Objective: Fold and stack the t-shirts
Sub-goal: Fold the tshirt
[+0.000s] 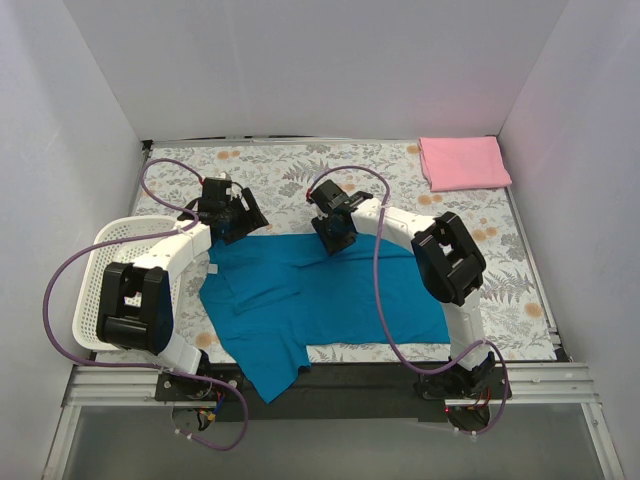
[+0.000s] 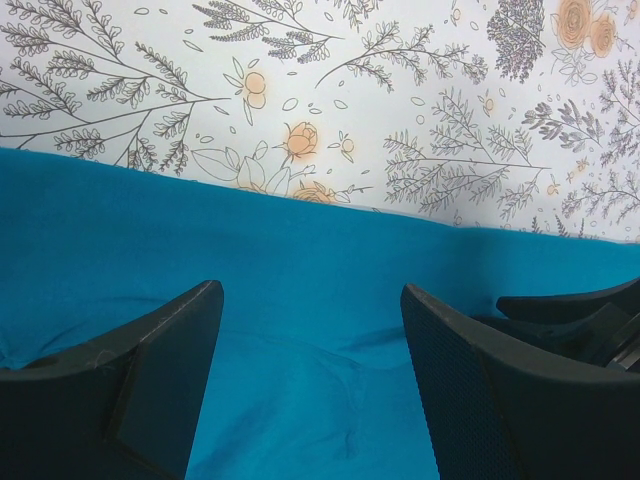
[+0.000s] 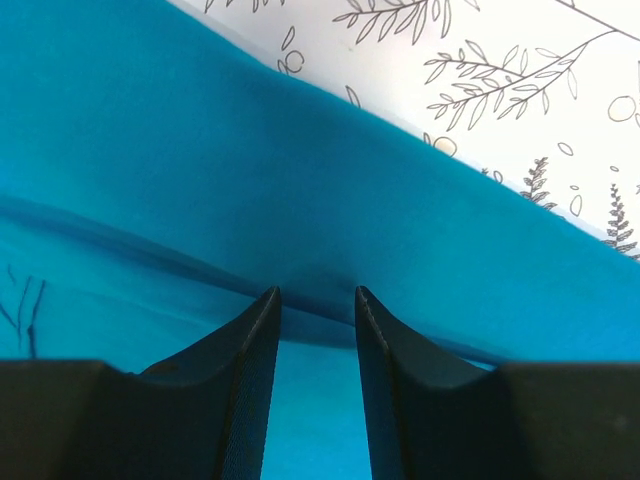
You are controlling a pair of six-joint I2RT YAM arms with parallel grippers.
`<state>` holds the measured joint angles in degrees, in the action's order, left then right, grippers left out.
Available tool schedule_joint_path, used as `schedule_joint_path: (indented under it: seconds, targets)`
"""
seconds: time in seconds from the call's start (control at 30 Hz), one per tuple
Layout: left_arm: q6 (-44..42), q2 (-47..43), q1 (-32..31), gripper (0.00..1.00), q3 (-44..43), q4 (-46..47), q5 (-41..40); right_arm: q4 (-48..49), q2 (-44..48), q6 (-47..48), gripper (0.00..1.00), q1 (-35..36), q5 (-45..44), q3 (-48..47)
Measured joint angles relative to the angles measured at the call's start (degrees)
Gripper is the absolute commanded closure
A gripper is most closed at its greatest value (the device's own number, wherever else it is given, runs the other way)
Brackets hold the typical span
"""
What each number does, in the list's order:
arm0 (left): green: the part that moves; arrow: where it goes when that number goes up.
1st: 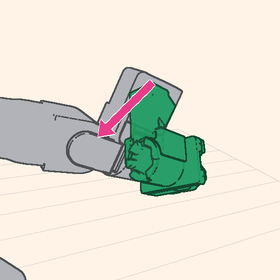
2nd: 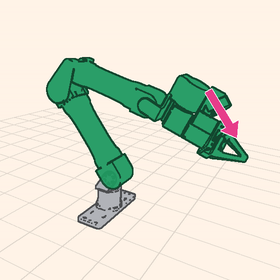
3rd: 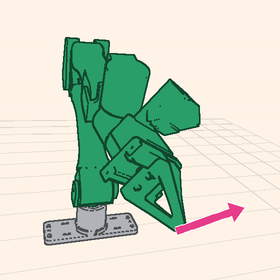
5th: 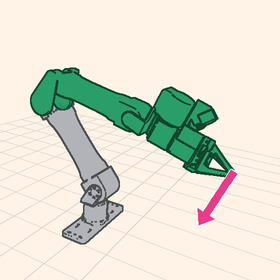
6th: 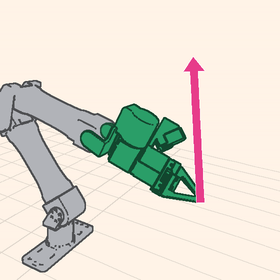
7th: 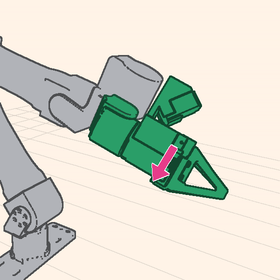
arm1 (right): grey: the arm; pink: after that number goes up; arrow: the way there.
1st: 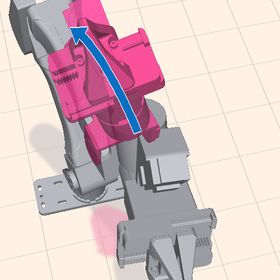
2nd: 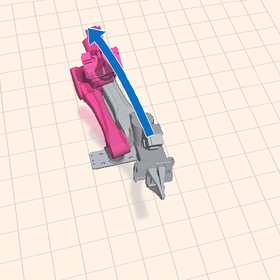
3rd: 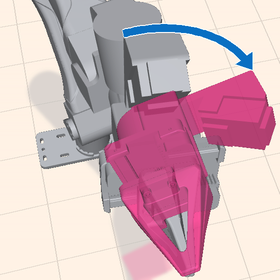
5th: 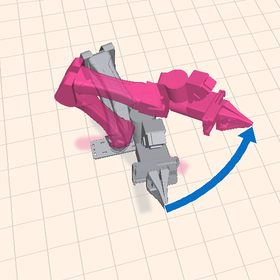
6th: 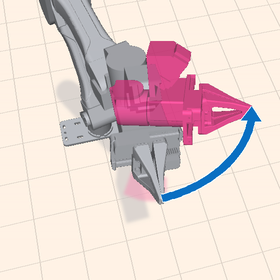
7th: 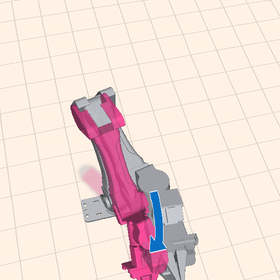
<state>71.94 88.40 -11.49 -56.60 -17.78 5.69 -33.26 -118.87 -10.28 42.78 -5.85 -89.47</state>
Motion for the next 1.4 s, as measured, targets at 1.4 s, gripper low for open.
schedule_joint_path:
  seconds: [1.4]
  targets:
    - [3.3,5.0,3.6,0.29,-0.7,-5.9,-11.1,10.9,22.5,-1.7,0.53,-23.4,-3.8,29.2]
